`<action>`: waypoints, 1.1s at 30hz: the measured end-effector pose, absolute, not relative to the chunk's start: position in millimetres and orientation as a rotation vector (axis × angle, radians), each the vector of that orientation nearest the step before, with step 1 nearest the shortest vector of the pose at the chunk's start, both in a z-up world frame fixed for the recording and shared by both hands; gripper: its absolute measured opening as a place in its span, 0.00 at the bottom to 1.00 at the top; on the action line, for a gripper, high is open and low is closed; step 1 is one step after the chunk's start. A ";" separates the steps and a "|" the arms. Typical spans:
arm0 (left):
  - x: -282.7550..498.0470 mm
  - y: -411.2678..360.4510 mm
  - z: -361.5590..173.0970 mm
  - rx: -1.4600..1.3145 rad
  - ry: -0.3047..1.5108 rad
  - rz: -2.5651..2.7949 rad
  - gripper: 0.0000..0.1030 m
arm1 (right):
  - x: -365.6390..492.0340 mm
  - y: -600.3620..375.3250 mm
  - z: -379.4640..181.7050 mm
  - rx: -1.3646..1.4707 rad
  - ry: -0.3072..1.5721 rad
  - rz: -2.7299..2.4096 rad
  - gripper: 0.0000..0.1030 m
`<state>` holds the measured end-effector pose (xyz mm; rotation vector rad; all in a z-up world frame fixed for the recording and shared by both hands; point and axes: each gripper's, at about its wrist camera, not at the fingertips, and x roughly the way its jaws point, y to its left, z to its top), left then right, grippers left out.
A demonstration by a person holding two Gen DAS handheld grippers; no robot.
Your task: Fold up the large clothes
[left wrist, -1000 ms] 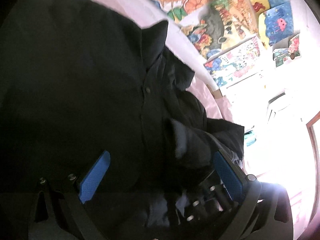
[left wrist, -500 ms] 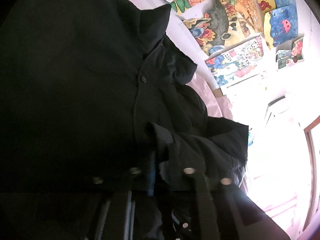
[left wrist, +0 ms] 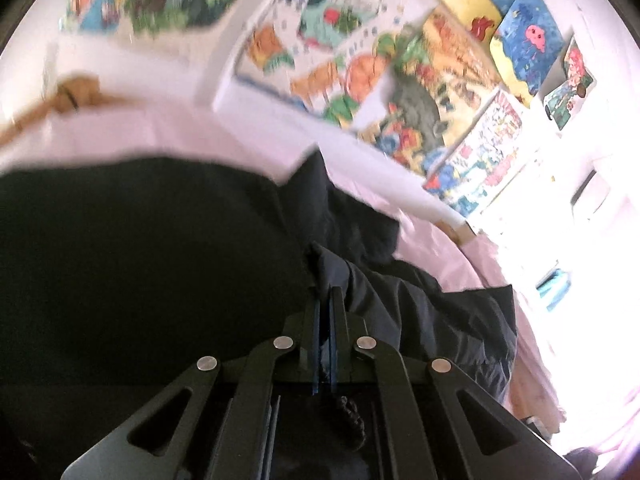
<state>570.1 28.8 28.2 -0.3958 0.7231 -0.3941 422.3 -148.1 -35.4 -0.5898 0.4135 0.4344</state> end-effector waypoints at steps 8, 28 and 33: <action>561.4 70.1 25.7 -0.208 0.683 -0.188 0.02 | 460.9 -192.9 -19.2 -0.406 0.451 0.245 0.79; 582.5 87.9 -89.1 -0.108 0.814 -0.038 0.06 | 562.2 -267.2 -126.1 -0.073 0.947 0.144 0.81; 581.1 84.6 -88.9 -0.088 0.808 -0.031 0.08 | 553.5 -268.3 -125.1 -0.082 0.918 0.133 0.83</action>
